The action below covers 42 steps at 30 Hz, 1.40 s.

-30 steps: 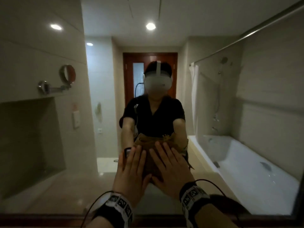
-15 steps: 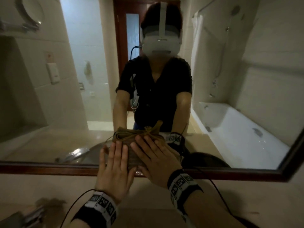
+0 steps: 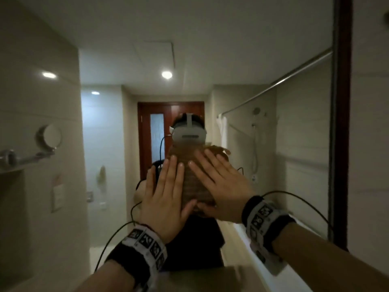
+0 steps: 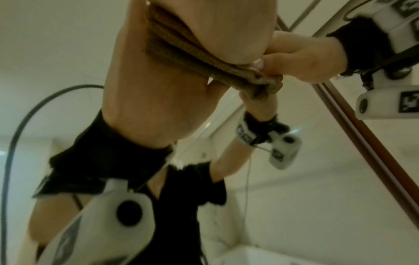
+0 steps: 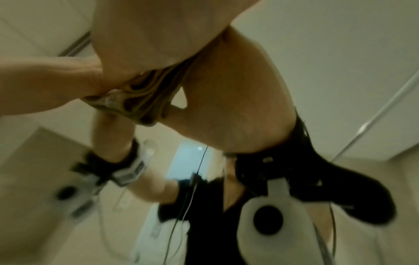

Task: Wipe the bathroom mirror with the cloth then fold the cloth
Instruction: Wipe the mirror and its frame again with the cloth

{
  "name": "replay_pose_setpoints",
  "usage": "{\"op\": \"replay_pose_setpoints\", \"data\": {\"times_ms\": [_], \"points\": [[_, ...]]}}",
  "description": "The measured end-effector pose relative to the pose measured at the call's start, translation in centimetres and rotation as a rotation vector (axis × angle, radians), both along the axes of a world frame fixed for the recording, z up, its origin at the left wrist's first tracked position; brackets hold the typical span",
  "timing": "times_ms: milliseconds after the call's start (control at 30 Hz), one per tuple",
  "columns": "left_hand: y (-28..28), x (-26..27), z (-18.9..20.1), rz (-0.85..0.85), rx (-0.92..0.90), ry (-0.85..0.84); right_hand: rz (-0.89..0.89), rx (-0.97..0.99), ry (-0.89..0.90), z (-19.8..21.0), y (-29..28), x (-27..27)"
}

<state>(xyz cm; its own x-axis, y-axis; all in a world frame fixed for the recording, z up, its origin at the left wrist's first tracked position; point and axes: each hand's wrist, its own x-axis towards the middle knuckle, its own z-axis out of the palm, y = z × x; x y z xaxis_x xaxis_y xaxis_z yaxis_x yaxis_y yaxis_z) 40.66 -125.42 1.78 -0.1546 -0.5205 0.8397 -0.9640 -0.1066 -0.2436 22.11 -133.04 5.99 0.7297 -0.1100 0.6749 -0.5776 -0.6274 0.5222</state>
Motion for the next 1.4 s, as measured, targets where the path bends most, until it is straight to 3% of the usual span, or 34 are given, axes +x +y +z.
{"op": "replay_pose_setpoints", "data": {"times_ms": [133, 367, 433, 533, 733, 867, 967, 1067, 1233, 1333, 1400], "points": [[-0.7, -1.0, 12.4, 0.077, -0.035, -0.022, -0.085, -0.097, -0.016, 12.1, -0.9, -0.9], [-1.1, -2.4, 30.4, 0.26, -0.017, -0.183, -0.191, -0.121, -0.208, 26.6, -2.1, -1.4], [-1.5, -2.4, 32.7, 0.272, -0.021, -0.197, -0.186, -0.13, -0.242, 28.6, -2.3, -1.3], [-1.7, -2.6, 31.5, 0.225, -0.051, -0.183, -0.142, -0.135, -0.263, 27.7, -2.4, -1.1], [-2.3, -3.4, 23.7, 0.107, -0.065, -0.19, -0.09, -0.079, -0.264, 19.7, -2.4, -2.6], [-2.3, -4.3, 14.5, 0.019, -0.056, -0.163, -0.018, -0.024, -0.243, 11.0, -2.0, -3.8], [-1.7, -4.3, 5.1, -0.013, -0.005, -0.129, 0.037, 0.033, -0.211, 1.8, -1.6, -3.9], [-1.3, -3.8, -7.2, -0.056, 0.099, -0.047, 0.101, 0.184, -0.182, -10.2, -1.5, -3.6], [-0.4, -2.2, -26.6, 0.034, 0.304, -0.122, -0.001, 0.318, 0.012, -29.0, -1.0, -4.0], [0.3, -1.7, -34.8, 0.042, 0.288, -0.192, -0.037, 0.25, 0.054, -36.4, -1.0, -4.7], [0.9, -2.0, -38.1, 0.067, 0.246, -0.206, -0.038, 0.224, 0.046, -39.0, -1.0, -4.8]]}}
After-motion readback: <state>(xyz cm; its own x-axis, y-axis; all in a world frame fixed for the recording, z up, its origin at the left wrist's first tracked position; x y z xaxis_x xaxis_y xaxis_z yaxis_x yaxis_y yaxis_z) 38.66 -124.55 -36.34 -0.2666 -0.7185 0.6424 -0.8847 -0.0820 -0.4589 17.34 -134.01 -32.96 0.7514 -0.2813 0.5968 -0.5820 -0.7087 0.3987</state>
